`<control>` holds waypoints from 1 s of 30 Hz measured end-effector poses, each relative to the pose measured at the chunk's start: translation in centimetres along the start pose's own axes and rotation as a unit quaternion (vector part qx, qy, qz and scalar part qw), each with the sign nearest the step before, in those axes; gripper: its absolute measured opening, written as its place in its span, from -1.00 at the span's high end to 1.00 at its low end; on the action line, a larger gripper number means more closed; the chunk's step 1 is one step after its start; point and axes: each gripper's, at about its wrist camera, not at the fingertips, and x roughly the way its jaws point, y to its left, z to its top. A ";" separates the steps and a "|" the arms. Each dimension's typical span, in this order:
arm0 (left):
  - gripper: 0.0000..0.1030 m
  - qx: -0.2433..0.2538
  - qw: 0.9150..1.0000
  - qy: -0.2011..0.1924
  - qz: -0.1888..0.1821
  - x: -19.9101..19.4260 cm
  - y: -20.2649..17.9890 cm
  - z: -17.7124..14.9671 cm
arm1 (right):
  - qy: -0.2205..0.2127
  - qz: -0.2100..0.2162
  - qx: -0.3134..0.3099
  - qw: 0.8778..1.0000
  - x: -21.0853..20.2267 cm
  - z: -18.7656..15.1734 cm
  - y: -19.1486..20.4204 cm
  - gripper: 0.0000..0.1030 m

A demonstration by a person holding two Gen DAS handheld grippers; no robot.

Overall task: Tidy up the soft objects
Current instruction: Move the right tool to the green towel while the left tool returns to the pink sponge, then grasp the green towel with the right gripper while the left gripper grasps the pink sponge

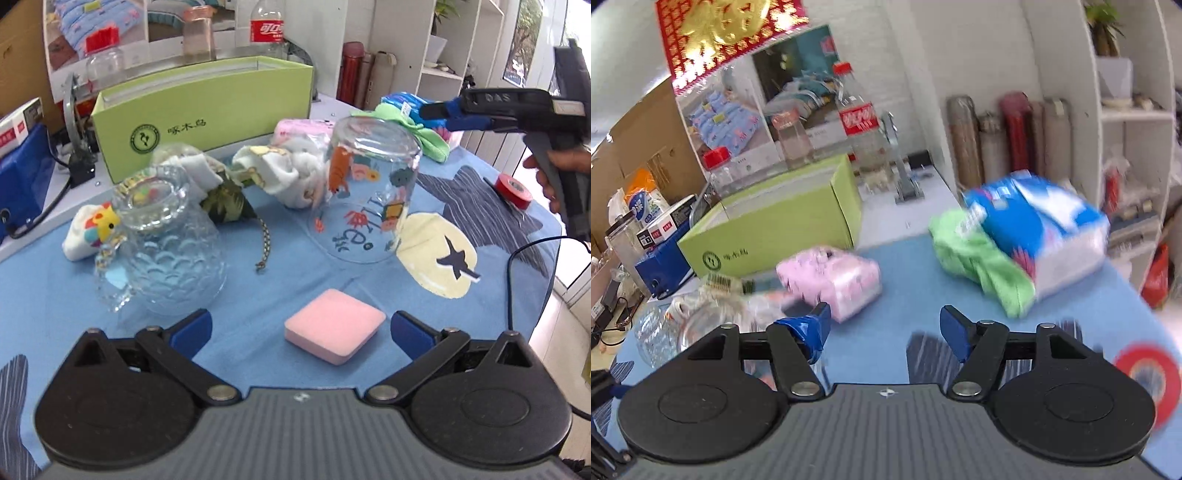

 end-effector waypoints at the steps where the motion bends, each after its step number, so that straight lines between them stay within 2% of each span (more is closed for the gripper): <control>1: -0.99 -0.008 1.000 -0.001 0.000 0.0 0.4 0.1 | -0.002 0.000 -0.007 1.000 0.6 0.8 -0.1 0.00; 4: -0.99 -0.033 0.999 0.000 0.005 0.1 1.6 0.5 | -0.007 0.009 -0.019 1.000 3.2 3.1 -0.6 0.00; 9: -0.99 -0.059 0.998 0.006 0.005 0.8 3.3 1.0 | -0.006 -0.046 -0.004 0.999 7.3 5.3 -1.9 -0.01; 13: -0.99 -0.063 0.998 0.011 -0.002 1.4 3.6 1.4 | 0.023 -0.093 -0.002 0.995 10.0 5.0 -2.6 -0.01; 15: -0.99 -0.061 0.998 0.015 -0.004 1.5 3.6 1.4 | 0.054 -0.098 0.023 0.993 10.7 4.1 -3.1 -0.05; 16: -0.99 -0.057 0.998 0.014 -0.007 1.5 3.6 1.4 | 0.058 -0.091 0.032 0.994 10.3 3.5 -3.1 -0.06; 19: -0.99 -0.044 0.999 0.012 -0.014 1.1 3.4 1.3 | 0.059 -0.019 0.073 0.995 6.6 2.2 -2.5 -0.03; 21: -0.99 -0.035 0.999 0.012 -0.021 0.9 3.1 1.3 | 0.049 0.006 0.093 0.994 3.8 1.5 -2.3 -0.04; 23: -0.99 -0.023 0.999 0.013 -0.028 0.6 2.7 1.3 | 0.035 -0.016 0.066 0.997 2.1 1.2 -1.7 -0.04; 26: -0.99 -0.007 0.999 0.016 -0.029 0.4 1.8 1.0 | 0.026 -0.063 -0.016 0.998 2.8 1.8 -0.4 -0.05; 28: -0.99 0.008 0.999 0.019 -0.032 0.3 1.0 0.6 | 0.035 -0.054 -0.053 0.996 4.3 2.1 0.3 -0.05; 30: -0.99 0.026 0.999 0.023 -0.033 0.2 0.3 0.2 | 0.066 -0.049 -0.079 0.993 6.5 2.7 0.4 -0.05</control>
